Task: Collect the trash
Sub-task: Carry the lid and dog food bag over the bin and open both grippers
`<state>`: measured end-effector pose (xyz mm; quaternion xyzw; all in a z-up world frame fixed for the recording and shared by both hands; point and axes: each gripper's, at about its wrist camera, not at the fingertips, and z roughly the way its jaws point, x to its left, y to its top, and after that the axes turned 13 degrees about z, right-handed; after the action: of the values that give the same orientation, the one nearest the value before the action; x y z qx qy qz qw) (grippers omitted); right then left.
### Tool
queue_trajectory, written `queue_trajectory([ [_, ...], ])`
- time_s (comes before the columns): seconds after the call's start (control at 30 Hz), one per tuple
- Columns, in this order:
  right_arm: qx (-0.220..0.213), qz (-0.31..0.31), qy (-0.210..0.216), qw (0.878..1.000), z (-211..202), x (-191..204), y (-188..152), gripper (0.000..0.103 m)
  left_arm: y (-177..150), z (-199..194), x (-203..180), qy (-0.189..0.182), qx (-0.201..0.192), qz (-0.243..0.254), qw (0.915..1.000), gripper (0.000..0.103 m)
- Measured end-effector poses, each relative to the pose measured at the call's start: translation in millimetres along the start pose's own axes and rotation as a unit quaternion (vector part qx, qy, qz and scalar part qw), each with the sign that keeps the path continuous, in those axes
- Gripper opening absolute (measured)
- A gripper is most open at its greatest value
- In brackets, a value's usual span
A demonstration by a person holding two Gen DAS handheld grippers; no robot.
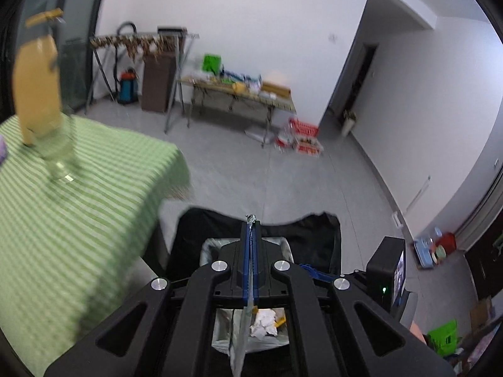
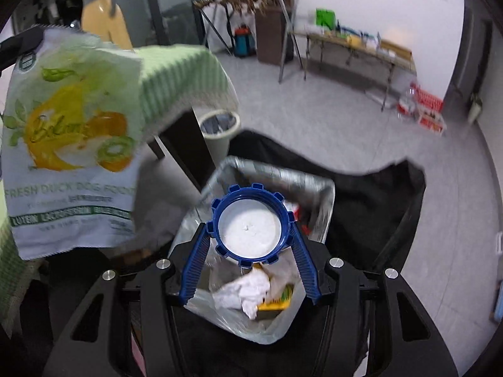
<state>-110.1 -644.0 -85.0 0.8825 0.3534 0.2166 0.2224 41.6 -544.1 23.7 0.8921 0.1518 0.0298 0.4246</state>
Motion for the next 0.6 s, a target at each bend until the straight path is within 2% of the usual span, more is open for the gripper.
queue_trajectory([
  [0.17, 0.02, 0.006, 0.0, 1.0, 22.3, -6.6, -9.2, 0.052, -1.9, 65.7, -4.8, 0.013, 0.054, 0.015, 0.9983, 0.0],
  [0.3, 0.033, 0.013, -0.002, 0.999, 33.5, -17.0, -20.0, 0.052, 2.7, 96.7, -4.6, 0.02, 0.057, 0.003, 0.9982, 0.0],
  [0.37, 0.041, 0.015, -0.005, 0.999, 40.5, -21.1, -21.6, 0.052, 1.5, 113.4, -2.8, 0.012, 0.068, -0.008, 0.9976, 0.0],
  [0.43, 0.048, 0.02, -0.012, 0.999, 44.7, -25.9, -23.5, 0.057, -5.9, 129.0, -2.6, 0.003, 0.099, -0.017, 0.995, 0.0],
  [0.5, 0.052, 0.032, -0.012, 0.998, 46.4, -32.3, -24.0, 0.065, -15.9, 136.9, -6.0, 0.003, 0.11, -0.008, 0.9939, 0.009],
  [0.53, 0.052, 0.04, -0.008, 0.998, 46.5, -35.1, -23.7, 0.066, -19.4, 140.1, -8.6, 0.006, 0.116, 0.001, 0.9932, 0.024],
  [0.57, 0.05, 0.047, -0.005, 0.998, 45.4, -37.6, -22.2, 0.066, -22.8, 143.9, -11.1, 0.01, 0.124, 0.009, 0.9922, 0.032],
  [0.6, 0.047, 0.051, -0.006, 0.998, 44.5, -39.4, -21.0, 0.066, -26.7, 146.4, -13.8, 0.01, 0.133, 0.019, 0.991, 0.032],
])
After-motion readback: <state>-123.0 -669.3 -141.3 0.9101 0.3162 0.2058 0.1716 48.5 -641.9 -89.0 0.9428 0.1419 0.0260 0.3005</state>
